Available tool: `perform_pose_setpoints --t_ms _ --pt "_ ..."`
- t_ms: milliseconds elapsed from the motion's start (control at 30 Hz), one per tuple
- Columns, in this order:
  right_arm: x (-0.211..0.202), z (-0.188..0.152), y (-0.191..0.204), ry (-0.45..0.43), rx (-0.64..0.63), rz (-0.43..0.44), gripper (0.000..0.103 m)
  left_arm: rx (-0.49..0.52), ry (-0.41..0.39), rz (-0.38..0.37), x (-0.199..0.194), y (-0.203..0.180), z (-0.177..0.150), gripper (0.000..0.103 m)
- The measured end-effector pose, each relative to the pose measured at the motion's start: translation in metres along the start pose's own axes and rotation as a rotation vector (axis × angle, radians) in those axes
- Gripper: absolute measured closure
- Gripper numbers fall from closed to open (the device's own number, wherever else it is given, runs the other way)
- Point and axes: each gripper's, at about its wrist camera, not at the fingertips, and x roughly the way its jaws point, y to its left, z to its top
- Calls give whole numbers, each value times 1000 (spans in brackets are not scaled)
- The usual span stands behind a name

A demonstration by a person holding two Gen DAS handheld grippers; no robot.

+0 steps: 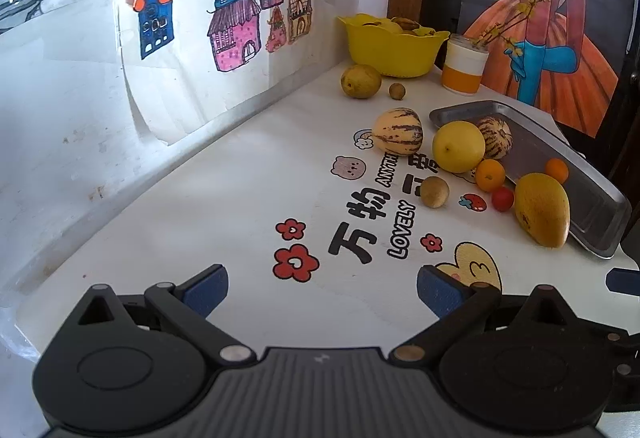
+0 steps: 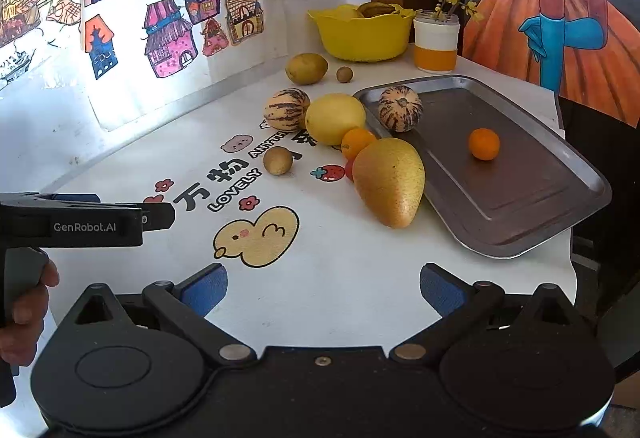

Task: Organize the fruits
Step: 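Withdraw both open tools from the tray, then grasp the small brown kiwi with the left tool while the right grasps the yellow mango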

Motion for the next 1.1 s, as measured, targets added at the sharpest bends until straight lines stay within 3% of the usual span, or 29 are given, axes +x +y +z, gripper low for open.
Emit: perform_pose_setpoints --t_ms 233,633,800,967,1100 --pt "4 3 -6 -11 1 -14 1 18 6 3 6 -5 4 1" --pt "25 19 -27 -107 -141 -151 1 69 -2 -18 38 -31 31 1" --pt "39 24 -31 -104 -171 -140 3 119 -3 -39 55 -51 42 1" --pt "49 28 -31 -110 -189 -126 12 159 15 -64 73 -65 48 1" --pt "55 31 -33 -114 -184 -101 16 167 52 -85 86 -69 50 12"
